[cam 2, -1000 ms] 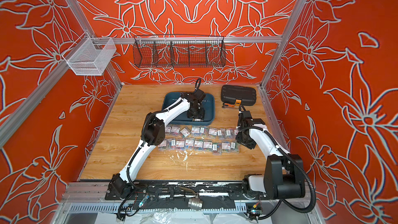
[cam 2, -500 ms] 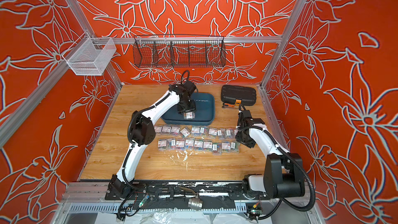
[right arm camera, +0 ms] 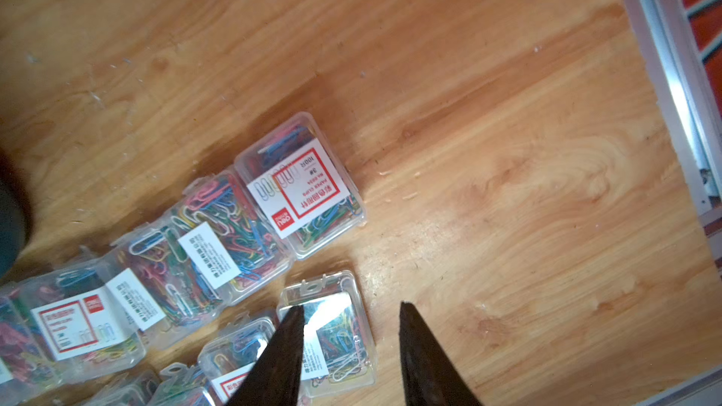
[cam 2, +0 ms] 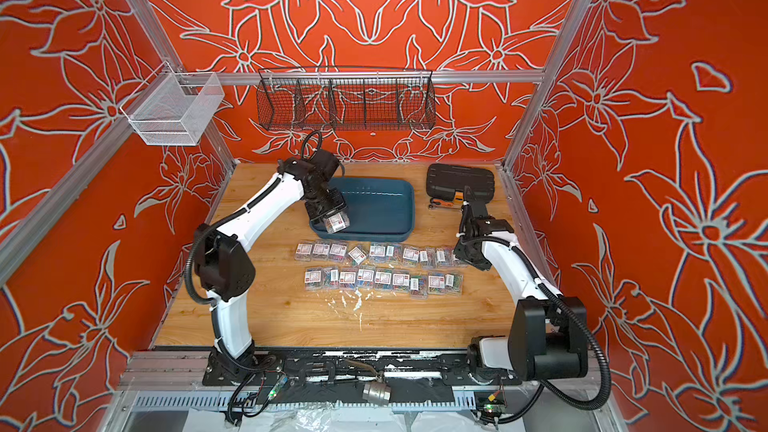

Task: Take the paper clips out of the storage box
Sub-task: Place the boxed paper clips at the center of the board.

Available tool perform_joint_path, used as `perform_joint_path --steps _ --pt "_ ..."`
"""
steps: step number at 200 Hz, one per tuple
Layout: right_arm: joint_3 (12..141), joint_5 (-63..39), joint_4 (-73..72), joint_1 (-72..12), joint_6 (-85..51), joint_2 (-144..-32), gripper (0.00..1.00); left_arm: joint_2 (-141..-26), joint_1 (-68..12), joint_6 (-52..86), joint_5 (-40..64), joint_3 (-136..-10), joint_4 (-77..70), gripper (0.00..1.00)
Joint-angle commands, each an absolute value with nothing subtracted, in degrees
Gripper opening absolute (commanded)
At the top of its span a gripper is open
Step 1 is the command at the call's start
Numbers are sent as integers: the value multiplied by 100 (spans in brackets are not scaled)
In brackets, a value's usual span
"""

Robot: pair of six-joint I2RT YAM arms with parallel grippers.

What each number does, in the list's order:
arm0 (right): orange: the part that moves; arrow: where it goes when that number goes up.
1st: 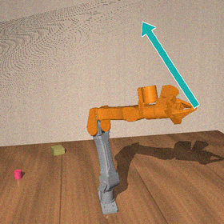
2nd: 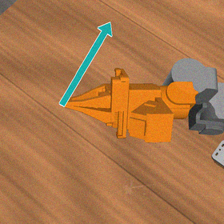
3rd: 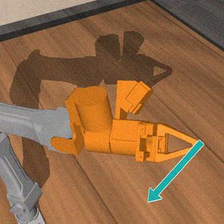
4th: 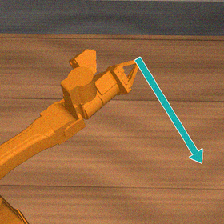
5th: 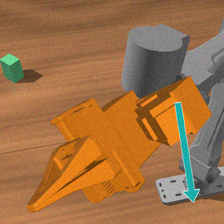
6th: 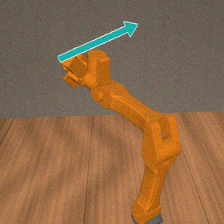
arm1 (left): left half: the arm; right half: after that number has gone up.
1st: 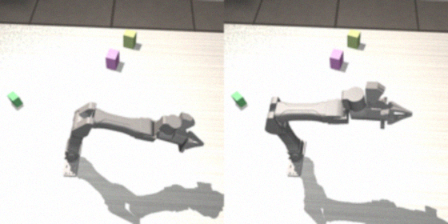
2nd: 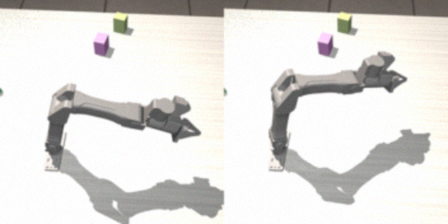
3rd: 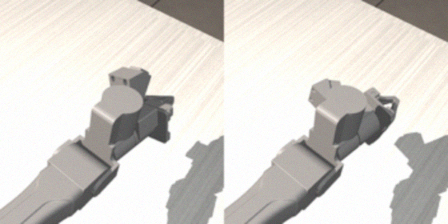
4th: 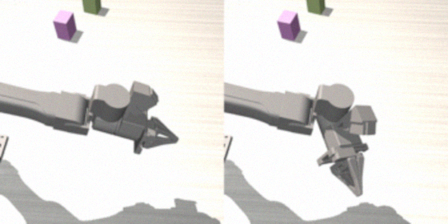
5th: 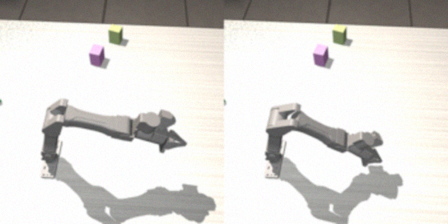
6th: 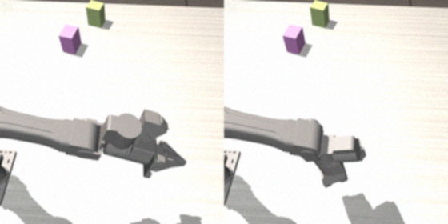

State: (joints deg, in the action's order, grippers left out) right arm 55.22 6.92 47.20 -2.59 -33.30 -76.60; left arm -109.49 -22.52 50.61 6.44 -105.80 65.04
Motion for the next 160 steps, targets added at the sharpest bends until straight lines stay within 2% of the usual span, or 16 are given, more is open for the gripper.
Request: perform_joint_path --steps 1,83,160 --pt "5680 722 4714 -283 -3135 -7538 43 -10245 -2078 5612 519 -9928 6381 54" --pt "6068 313 4125 -463 -2549 -7539 46 -8682 -1668 6814 333 -6829 5200 53" --pt "6642 150 4272 -695 -2290 -7559 48 -8275 -1106 7368 -116 -5676 4748 53"
